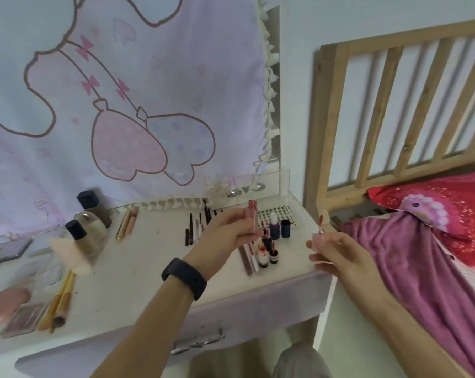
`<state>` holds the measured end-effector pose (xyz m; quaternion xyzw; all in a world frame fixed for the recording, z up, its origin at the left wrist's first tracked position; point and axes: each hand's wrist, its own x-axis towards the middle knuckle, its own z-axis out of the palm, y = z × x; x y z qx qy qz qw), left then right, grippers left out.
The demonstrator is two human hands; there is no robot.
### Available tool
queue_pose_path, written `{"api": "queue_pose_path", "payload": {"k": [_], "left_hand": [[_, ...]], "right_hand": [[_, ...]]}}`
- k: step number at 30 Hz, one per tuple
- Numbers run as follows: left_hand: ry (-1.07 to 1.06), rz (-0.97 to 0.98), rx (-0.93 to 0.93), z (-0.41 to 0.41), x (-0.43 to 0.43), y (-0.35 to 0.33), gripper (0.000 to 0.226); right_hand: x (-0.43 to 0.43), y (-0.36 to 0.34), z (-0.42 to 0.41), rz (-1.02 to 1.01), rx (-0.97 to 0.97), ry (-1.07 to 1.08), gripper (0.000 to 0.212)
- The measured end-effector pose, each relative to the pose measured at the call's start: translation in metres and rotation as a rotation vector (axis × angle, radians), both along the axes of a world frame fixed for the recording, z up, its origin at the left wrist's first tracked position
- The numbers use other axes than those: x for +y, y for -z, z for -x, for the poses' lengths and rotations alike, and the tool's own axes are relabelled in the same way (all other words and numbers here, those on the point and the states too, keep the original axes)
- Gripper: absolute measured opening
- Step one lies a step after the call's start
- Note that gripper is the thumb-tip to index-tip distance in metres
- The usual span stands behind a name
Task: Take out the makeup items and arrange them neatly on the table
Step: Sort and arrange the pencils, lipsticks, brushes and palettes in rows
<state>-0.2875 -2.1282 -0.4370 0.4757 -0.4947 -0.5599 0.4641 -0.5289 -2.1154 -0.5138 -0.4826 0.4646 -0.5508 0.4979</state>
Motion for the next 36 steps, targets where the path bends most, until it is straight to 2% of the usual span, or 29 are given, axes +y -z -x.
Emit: {"api": "queue_pose_path", "payload": {"k": [3, 7, 11, 16, 20, 23, 26, 30, 36], "left_hand": [[-0.012, 0.038, -0.202, 0.021, -0.009, -0.004, 0.019], [-0.047, 0.159, -0.568, 0.040, -0.026, -0.006, 0.020], [-0.007, 0.280, -0.906, 0.052, -0.043, -0.006, 0.018], [0.040, 0.278, -1.301, 0.064, -0.057, -0.004, 0.024], [0.048, 0.309, -1.542, 0.074, -0.060, 0.003, 0.024], [0.023, 0.327, -1.665, 0.080, -0.061, 0.008, 0.023], [0.000, 0.328, -1.730, 0.084, -0.062, 0.011, 0.019], [0.000, 0.307, -1.780, 0.085, -0.063, 0.013, 0.018], [0.013, 0.252, -1.788, 0.085, -0.064, 0.016, 0.029]], "right_hand": [[-0.013, 0.005, 0.014, 0.042, 0.173, 0.028, 0.032], [-0.032, 0.011, 0.021, 0.087, 0.285, 0.025, 0.018], [-0.051, 0.019, 0.018, 0.141, 0.422, 0.060, 0.019], [-0.070, 0.028, 0.017, 0.141, 0.629, -0.005, 0.026], [-0.081, 0.034, 0.013, 0.144, 0.729, -0.024, 0.014], [-0.086, 0.036, 0.010, 0.121, 0.787, -0.051, 0.008], [-0.088, 0.036, 0.007, 0.111, 0.853, -0.081, 0.016], [-0.087, 0.034, 0.003, 0.120, 0.886, -0.086, 0.023], [-0.084, 0.035, 0.000, 0.127, 0.897, -0.050, 0.021]]}}
